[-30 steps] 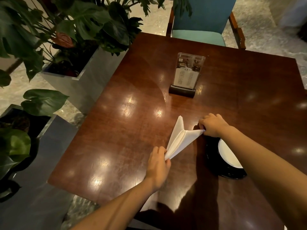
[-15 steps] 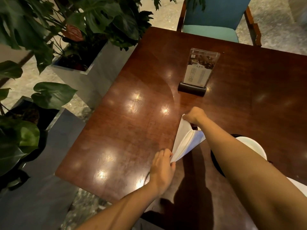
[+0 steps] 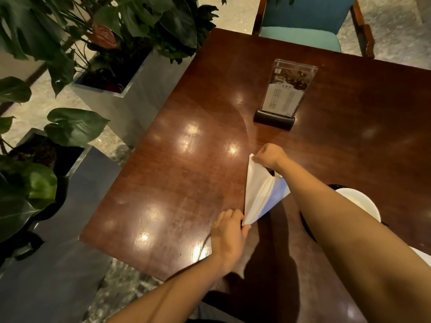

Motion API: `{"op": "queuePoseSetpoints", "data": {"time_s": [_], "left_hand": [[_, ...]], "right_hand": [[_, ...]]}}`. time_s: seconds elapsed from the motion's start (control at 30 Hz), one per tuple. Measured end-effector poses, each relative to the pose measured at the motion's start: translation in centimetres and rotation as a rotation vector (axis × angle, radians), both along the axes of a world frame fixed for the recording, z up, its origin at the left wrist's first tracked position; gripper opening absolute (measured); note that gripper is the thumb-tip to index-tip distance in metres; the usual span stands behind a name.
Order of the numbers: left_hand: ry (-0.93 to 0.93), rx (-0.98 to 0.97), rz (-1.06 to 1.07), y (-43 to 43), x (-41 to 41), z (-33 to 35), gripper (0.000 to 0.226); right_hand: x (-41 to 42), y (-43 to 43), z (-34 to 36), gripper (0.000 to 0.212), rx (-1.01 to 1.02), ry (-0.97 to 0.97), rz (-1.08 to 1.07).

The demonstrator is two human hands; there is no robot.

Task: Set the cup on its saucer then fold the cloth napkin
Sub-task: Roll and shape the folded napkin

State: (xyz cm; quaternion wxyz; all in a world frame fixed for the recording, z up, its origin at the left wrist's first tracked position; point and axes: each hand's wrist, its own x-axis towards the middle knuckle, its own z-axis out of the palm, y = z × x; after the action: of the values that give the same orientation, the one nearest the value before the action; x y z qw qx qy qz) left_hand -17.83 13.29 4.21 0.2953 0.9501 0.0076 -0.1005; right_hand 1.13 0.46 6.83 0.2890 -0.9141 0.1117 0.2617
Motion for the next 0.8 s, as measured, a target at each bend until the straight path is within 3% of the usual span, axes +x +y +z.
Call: {"op": "queuePoseSetpoints", "data": {"time_s": [0.07, 0.17, 0.27, 0.37, 0.43, 0.63, 0.7, 0.8], "left_hand": [[-0.004, 0.001, -0.010, 0.0, 0.1, 0.0, 0.015], [-0.011, -0.014, -0.024, 0.3, 0.1, 0.2, 0.016], [-0.034, -0.021, -0.040, 0.6, 0.1, 0.3, 0.016], [-0.044, 0.020, -0.086, 0.5, 0.2, 0.3, 0.015], [-0.045, 0.043, -0.108, 0.5, 0.3, 0.3, 0.014], [-0.047, 0.028, -0.125, 0.6, 0.3, 0.2, 0.013], [-0.046, 0.028, -0.130, 0.6, 0.2, 0.2, 0.012], [-0.047, 0.034, -0.131, 0.6, 0.2, 0.0, 0.012]], "right_hand": [[-0.1, -0.4, 0.1, 0.030, 0.059, -0.005, -0.006], [-0.8, -1.8, 1.3, 0.019, 0.143, -0.030, -0.001], [-1.3, -4.4, 2.9, 0.019, -0.046, -0.052, 0.235], [-2.7, -6.2, 4.0, 0.033, -0.221, 0.151, 0.532], [-3.6, -6.7, 3.8, 0.036, -0.275, 0.230, 0.622], [-3.7, -8.0, 3.3, 0.036, -0.174, 0.016, 0.391], [-3.7, -8.2, 3.2, 0.026, -0.037, 0.010, 0.255], [-3.6, -7.0, 2.9, 0.030, 0.143, 0.050, 0.064]]}}
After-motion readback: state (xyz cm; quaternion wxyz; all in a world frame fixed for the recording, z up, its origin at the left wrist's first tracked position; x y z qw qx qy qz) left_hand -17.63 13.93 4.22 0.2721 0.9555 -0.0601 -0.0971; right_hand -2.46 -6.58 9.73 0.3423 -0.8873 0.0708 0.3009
